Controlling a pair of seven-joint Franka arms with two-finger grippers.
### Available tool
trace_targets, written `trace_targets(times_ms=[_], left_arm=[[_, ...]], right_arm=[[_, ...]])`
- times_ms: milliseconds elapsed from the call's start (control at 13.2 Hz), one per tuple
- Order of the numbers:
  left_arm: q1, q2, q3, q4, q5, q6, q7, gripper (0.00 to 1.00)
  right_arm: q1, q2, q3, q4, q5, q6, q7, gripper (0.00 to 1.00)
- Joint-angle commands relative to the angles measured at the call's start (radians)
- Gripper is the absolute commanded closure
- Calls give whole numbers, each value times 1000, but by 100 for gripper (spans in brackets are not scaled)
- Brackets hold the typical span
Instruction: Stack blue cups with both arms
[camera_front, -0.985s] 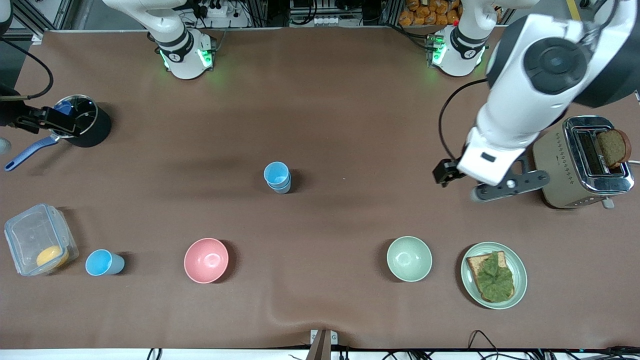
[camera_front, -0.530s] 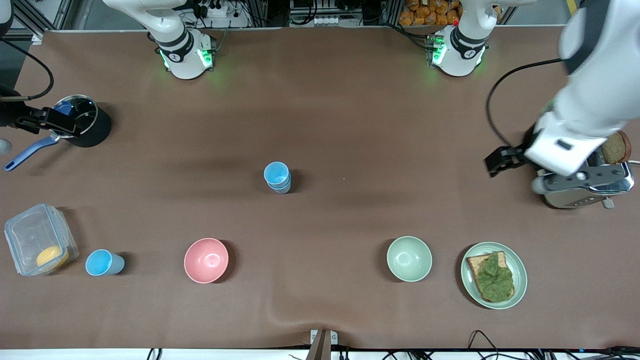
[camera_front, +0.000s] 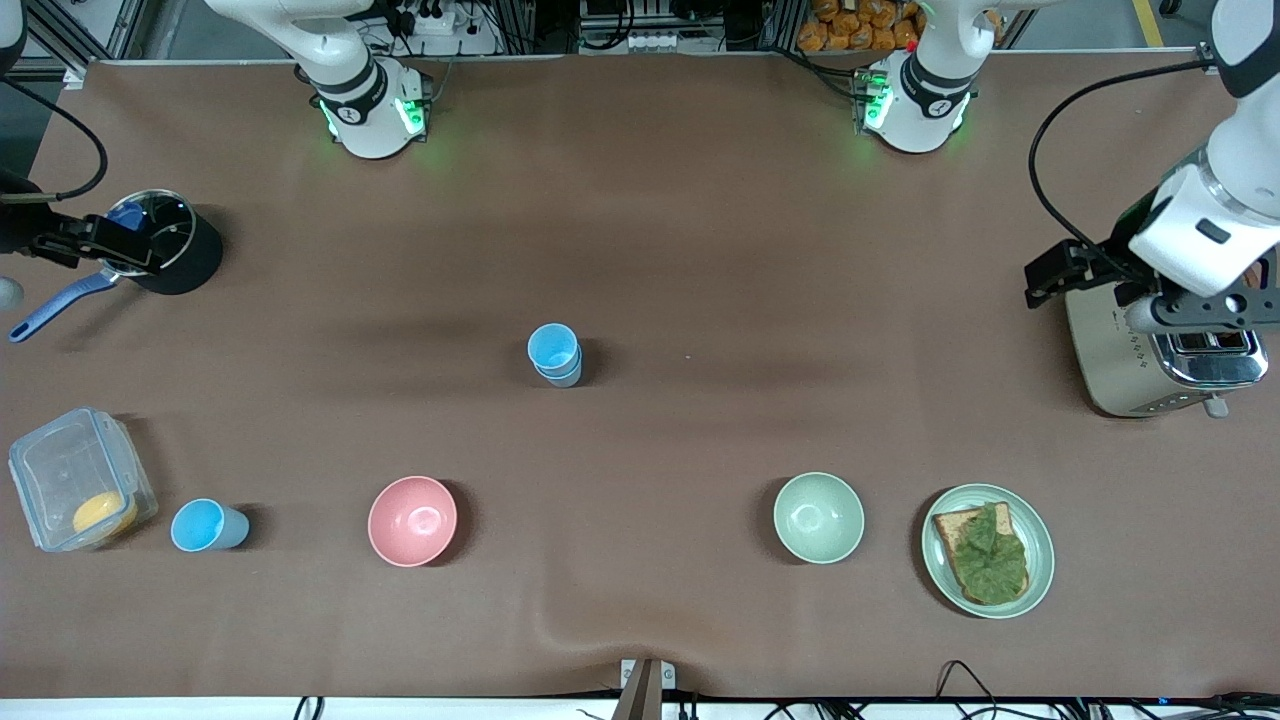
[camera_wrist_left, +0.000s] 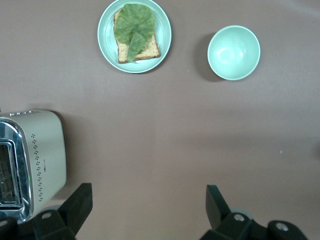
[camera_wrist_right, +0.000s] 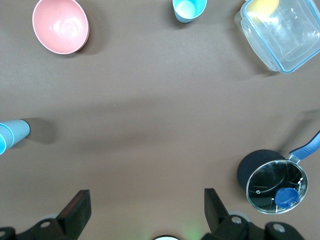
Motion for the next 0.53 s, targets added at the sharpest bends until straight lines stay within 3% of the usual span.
trace_targets(times_ms=[0,455], left_arm=[[21,-24,-8,-28,0,9,56,0],[25,-28,-2,-17,0,-28,58,0]], right_arm=[[-17,1,12,7,-17,-6,-3,0],[-18,1,12,4,-15,-6,-3,0]])
